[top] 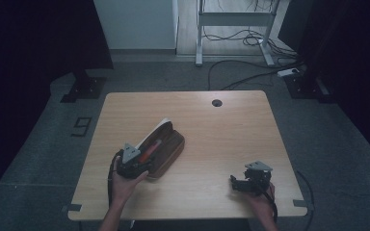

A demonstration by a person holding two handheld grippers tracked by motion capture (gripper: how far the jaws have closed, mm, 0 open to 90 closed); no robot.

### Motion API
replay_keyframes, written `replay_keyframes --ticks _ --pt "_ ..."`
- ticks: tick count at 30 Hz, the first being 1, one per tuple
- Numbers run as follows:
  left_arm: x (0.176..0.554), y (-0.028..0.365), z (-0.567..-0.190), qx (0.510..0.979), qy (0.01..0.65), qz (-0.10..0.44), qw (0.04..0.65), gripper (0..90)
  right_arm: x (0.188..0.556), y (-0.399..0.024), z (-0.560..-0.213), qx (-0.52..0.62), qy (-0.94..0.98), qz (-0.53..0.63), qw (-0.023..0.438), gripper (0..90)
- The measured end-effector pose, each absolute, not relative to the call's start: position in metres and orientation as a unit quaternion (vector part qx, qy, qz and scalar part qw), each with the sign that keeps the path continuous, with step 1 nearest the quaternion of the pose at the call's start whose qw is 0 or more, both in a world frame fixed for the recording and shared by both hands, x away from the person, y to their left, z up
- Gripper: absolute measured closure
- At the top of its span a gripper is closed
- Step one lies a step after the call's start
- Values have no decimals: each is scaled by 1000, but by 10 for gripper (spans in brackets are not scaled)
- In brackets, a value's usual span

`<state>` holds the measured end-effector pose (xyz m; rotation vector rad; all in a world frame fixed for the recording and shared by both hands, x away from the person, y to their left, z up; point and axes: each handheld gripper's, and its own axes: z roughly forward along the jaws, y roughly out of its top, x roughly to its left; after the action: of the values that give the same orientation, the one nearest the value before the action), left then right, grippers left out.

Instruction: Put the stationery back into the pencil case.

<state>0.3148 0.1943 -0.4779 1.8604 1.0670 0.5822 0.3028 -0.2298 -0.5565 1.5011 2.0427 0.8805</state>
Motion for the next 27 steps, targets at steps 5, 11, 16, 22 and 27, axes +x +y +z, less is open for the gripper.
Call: replay_keyframes --ticks 5,11,16,22,27 --pt "305 198 -476 748 422 191 475 443 303 -230 -556 545 741 320 227 15" --pt "294 203 -477 742 421 163 496 430 303 -230 -556 545 741 320 227 15" --pt "281 206 -481 744 420 149 497 414 303 -230 -556 545 741 320 227 15" --pt "268 208 -492 749 422 135 492 405 303 -230 -556 544 742 320 226 15" --pt "260 208 -502 757 421 126 484 401 303 -230 -557 543 742 321 226 16"
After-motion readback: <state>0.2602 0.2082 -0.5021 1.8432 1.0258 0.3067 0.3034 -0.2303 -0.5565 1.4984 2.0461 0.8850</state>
